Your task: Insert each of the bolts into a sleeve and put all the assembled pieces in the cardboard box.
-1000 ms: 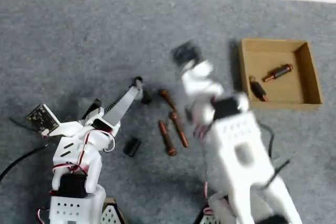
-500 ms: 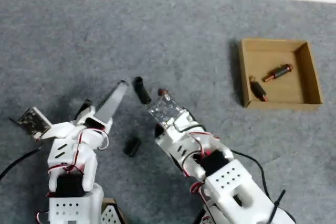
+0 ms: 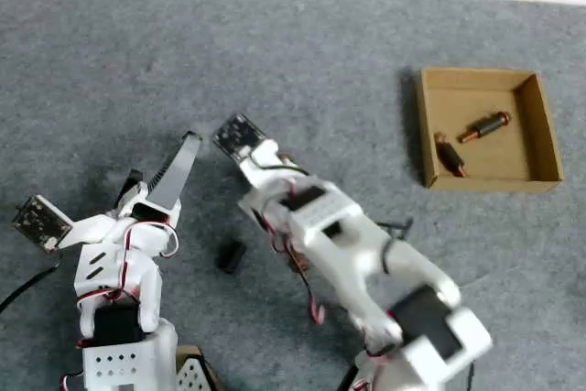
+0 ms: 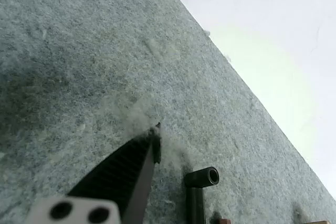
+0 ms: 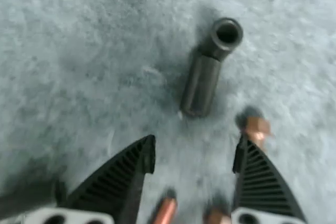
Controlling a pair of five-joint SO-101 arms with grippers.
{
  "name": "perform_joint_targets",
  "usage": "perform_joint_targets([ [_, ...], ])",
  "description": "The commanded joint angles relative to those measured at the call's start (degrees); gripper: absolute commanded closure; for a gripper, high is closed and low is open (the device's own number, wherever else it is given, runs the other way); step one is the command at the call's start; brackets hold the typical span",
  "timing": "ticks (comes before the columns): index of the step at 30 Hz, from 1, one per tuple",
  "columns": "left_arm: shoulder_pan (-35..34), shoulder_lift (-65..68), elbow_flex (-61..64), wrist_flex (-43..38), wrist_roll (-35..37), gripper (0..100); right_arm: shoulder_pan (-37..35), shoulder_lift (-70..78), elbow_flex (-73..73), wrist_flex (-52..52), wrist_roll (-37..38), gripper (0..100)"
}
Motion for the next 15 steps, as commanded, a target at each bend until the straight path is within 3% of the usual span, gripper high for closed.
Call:
perform_joint_targets([
  [1,-0.8,-0.5,-0.5,-1.3,0.5,38,-0.5,6.5,-9.2,-1.4,-0.5,77.9],
  [15,-0.7,-0.5,-0.5,-1.3,0.4,38,-0.3,19.8,-25.5,-1.4,-0.5,77.9],
])
